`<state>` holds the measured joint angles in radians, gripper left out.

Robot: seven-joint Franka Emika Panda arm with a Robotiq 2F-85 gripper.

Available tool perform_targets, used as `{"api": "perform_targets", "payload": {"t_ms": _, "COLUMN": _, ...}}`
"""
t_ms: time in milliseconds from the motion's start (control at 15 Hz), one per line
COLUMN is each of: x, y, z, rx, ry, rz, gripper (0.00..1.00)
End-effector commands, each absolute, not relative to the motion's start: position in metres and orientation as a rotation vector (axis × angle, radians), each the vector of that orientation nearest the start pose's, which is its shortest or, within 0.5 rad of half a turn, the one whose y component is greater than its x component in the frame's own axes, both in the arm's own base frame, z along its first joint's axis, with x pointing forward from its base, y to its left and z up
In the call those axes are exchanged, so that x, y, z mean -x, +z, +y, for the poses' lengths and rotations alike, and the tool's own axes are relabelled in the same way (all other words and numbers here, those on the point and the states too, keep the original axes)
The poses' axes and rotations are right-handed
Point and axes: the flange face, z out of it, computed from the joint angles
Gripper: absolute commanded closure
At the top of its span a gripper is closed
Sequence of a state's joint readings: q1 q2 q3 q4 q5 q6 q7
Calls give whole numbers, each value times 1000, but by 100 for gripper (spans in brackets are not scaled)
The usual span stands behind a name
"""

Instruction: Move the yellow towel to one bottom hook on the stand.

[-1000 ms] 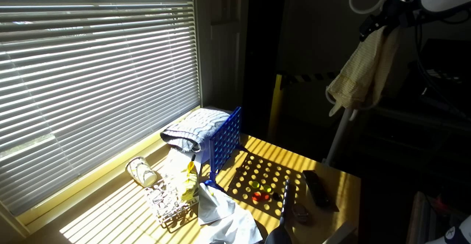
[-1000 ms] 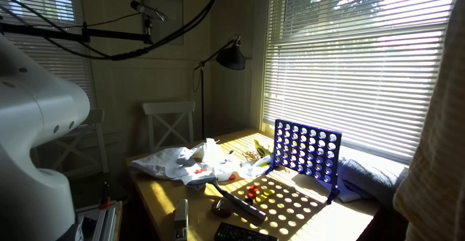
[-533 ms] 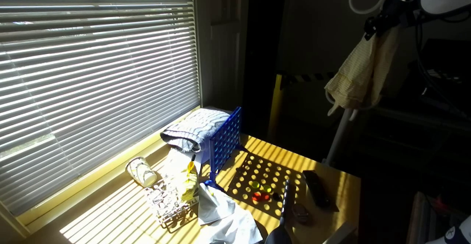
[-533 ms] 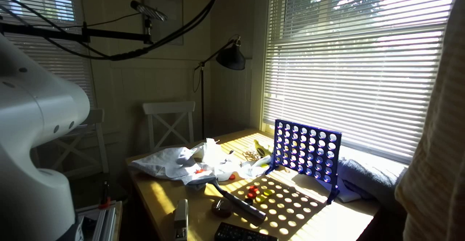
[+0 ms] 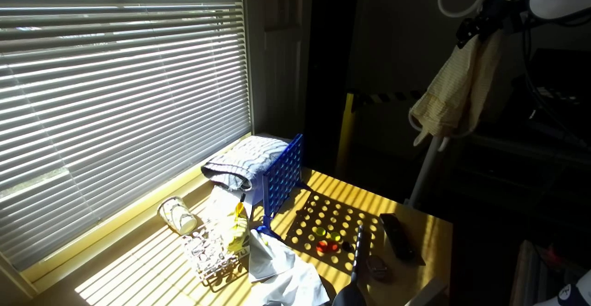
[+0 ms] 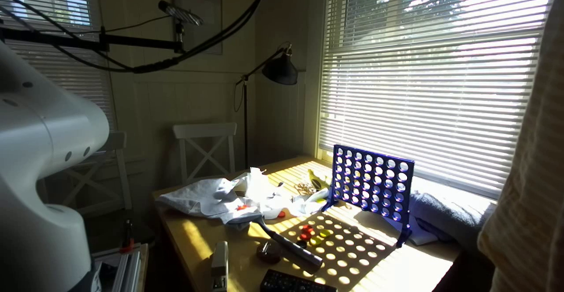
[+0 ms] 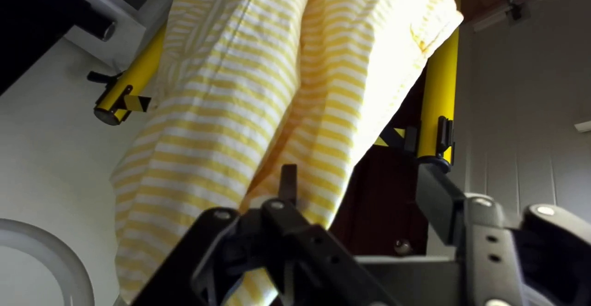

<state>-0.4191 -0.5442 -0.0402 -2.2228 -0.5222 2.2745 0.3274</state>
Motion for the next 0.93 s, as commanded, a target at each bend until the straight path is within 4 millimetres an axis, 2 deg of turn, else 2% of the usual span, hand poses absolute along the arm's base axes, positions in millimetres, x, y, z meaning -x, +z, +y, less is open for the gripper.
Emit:
{"api": "perform_targets", "payload": {"t_ms": 0, "x": -377, "y": 655, "z": -209, "rx": 3356, "ry": -1080, "rz": 1021, "gripper": 50}}
{"api": "perform_targets", "payload": {"t_ms": 133, "x": -378, "y": 654, "z": -211, "rx": 3359, "ry": -1091, "rz": 1024, "gripper": 46}}
{"api": "perform_targets", "payload": {"t_ms": 600, "x": -382, "y": 651, "z": -214, "rx": 3371, "ry": -1138, "rz": 1025, "gripper": 95}}
{"api": "perform_targets", "payload": {"t_ms": 667, "x": -383, "y": 651, "z": -213, "rx": 3373, "ry": -1141, "rz": 1019, "gripper": 99}}
{"api": "perform_targets", "payload": {"t_ms": 867, "x": -386, "y": 644, "z": -210, "rx": 3379, "ry": -1117, "rz": 997, "gripper": 100}}
